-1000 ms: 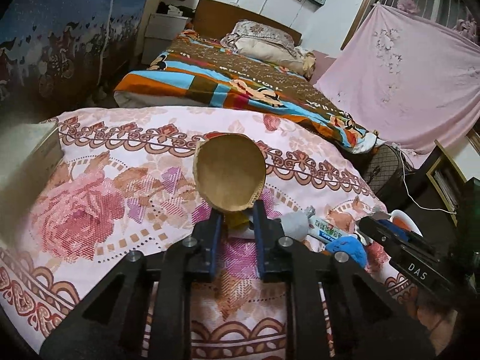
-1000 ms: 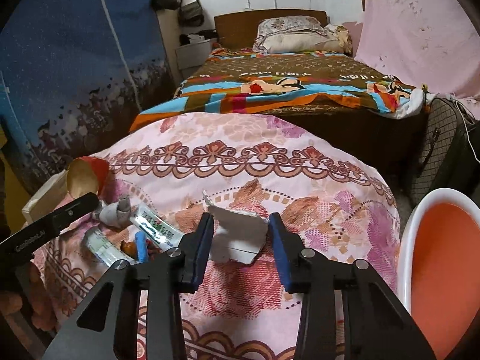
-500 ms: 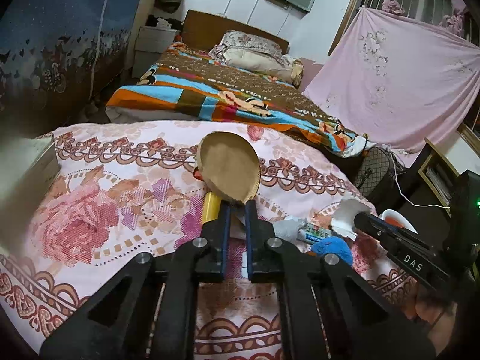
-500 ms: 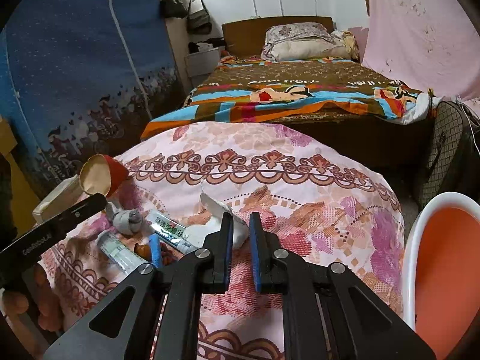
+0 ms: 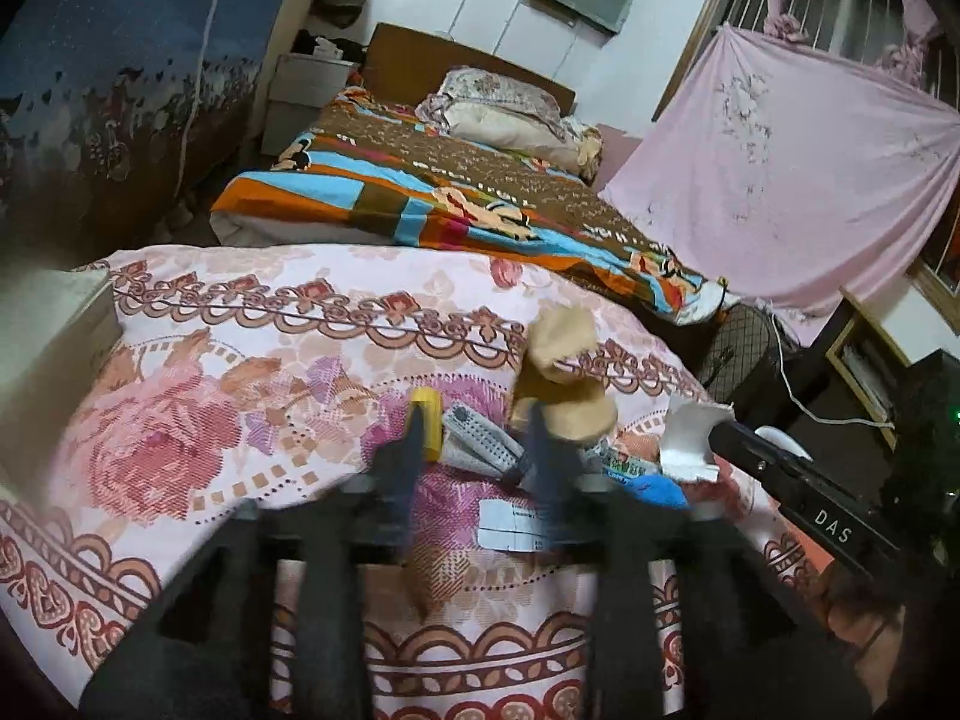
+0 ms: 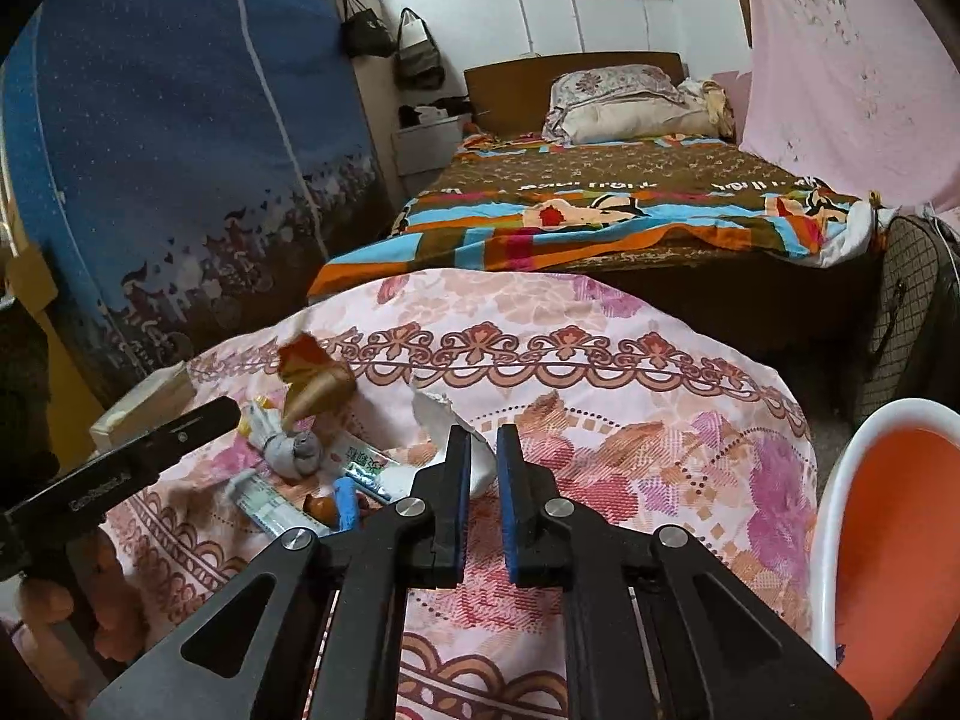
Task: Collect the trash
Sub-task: 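Lift the paper cup with the left tool while the right tool lifts the white paper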
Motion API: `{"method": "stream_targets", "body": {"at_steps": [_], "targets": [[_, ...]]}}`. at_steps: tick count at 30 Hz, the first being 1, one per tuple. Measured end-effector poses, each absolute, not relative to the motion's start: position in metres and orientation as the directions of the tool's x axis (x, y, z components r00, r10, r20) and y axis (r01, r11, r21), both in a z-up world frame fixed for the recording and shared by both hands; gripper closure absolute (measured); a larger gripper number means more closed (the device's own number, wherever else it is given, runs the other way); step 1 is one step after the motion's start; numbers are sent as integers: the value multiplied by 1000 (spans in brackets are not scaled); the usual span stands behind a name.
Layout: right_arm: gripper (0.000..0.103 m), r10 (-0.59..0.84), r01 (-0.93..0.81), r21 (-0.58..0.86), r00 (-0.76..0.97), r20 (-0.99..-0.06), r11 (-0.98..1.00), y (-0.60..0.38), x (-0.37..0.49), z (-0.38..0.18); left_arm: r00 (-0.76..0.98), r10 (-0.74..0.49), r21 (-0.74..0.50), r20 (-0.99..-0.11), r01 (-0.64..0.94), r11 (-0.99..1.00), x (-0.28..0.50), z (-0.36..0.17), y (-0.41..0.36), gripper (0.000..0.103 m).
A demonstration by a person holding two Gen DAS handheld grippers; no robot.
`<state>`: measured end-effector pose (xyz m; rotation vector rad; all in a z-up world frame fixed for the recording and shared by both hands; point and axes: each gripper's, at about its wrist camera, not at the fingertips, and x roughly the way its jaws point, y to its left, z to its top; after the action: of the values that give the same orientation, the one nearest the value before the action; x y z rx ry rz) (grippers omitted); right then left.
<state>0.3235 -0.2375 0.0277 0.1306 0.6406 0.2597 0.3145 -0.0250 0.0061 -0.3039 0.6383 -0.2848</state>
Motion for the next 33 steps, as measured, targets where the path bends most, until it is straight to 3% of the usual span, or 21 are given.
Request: {"method": "stream_targets", "body": {"at_steps": [2,4,5,20,23,25,27,33], "targets": [[88,276,-190,208,776,-568,960,-240,322,29,776,-357,-356,-519,183,916,311,10,-26,64],[69,272,-176,220,778,-566,960,-243,322,29,773,-363,-333,-521,208,920,312,12,-34,63],[67,270,-171,224,779,-565,960,-244,321,30,766,-364,-314,-530,222,923,314,12,-39,63],[63,259,-92,305,782,-567,948,-267,322,26,638,-433,-360,-636,251,899,356,-3,-66,64],[63,275,-102,315,771,-574,944,-266,324,24,638,-446,-377,-627,253,891,353,-3,-63,76],[63,291,-119,319,768,-571,940,-265,323,25,628,-452,-378,-633,259,889,353,-5,-63,93],[56,302,-134,318,765,-569,939,-262,322,25,623,-458,-376,-634,269,887,352,-7,-65,99],[52,307,-153,303,762,-570,941,-255,320,26,640,-489,-409,-592,284,867,345,-5,-59,103]]}}
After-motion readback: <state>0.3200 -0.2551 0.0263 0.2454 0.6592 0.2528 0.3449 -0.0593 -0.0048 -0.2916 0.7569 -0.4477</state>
